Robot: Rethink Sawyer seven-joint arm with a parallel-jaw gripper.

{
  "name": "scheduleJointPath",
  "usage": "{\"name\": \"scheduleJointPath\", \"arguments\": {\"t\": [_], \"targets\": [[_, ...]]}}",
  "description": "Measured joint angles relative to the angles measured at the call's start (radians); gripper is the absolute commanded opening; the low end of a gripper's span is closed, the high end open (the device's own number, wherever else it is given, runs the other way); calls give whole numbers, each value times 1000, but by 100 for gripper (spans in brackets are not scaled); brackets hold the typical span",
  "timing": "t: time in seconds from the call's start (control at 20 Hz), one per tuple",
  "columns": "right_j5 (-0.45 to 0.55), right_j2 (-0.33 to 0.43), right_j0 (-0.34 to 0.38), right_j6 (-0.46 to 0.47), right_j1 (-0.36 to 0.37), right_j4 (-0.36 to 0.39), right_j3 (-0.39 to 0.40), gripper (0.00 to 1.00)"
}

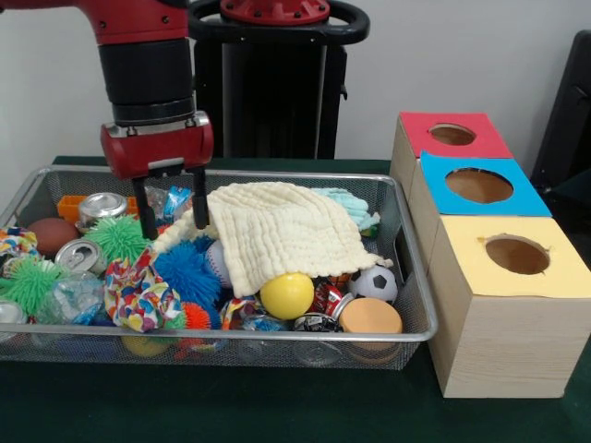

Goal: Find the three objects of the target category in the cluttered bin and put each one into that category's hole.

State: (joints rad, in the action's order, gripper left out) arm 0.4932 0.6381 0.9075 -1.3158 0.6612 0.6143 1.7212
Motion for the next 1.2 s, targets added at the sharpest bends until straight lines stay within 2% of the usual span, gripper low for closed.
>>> {"name": "scheduleJointPath", "arguments": {"t": [0.55,0.85,1.2], "targets": [[-3,-21,-46,0,12,-22,2,100],[-43,-56,-74,0,12,-23,6,100],[-104,-113,-139,0,11,-30,29,100]]}}
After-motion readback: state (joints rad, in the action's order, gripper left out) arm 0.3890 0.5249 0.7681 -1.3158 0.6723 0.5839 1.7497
